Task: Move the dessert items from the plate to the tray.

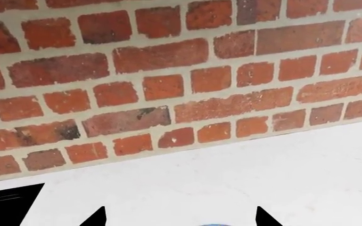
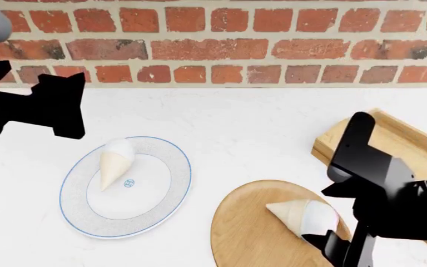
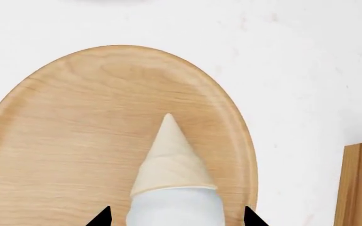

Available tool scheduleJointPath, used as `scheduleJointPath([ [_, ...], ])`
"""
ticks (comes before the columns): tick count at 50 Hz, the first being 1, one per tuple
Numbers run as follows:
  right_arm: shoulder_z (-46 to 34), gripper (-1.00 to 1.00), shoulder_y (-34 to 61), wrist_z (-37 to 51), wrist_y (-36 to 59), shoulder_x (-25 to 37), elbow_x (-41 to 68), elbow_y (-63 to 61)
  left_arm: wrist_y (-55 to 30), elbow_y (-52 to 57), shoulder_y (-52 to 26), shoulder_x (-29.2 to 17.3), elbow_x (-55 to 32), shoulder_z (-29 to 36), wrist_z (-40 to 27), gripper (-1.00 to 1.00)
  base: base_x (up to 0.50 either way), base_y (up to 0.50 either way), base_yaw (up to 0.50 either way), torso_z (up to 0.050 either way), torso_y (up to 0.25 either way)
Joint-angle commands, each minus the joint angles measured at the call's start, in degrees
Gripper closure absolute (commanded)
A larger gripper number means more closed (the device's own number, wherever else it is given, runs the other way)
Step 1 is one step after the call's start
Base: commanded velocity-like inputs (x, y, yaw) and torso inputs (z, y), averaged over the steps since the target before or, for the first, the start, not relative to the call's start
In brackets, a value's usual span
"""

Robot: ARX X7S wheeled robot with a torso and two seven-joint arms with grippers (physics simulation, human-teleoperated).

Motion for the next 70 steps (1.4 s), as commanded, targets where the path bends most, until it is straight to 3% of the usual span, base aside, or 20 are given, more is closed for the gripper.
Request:
scheduleJointPath([
  [1,-0.6,-1.0,-1.0,-0.3,-0.6,-0.3,-1.1,0.4,0.4,0.3,0.5,0.0,0.2,0.1,0.3,-1.0,0.0,0.0,0.0,0.0,0.0],
  [47,-3.8,-1.0,-7.7,-1.5,-5.5,-0.4,-6.5,2.1,1.4,0.8,2.4,0.6,2.7,0.6,1.7,-1.0,0.0,0.0,0.0,0.0,0.0],
  [48,-3.8,1.0,-7.6,-1.5,-5.4,-0.4,-6.4,2.0,1.4,0.7,2.4,0.5,2.7,0.6,1.7,-1.0,0.0,0.0,0.0,0.0,0.0],
  [57,-2.5,1.0,-4.9,-1.5,-3.1,0.6,-3.7,0.7,1.4,0.7,2.6,0.4,3.2,0.7,2.0,-1.0,0.0,0.0,0.0,0.0,0.0],
  [70,3.7,1.0,8.6,1.6,4.7,0.0,3.5,2.0,1.6,0.8,3.0,0.3,3.6,0.8,2.3,-1.0,0.0,0.0,0.0,0.0,0.0],
])
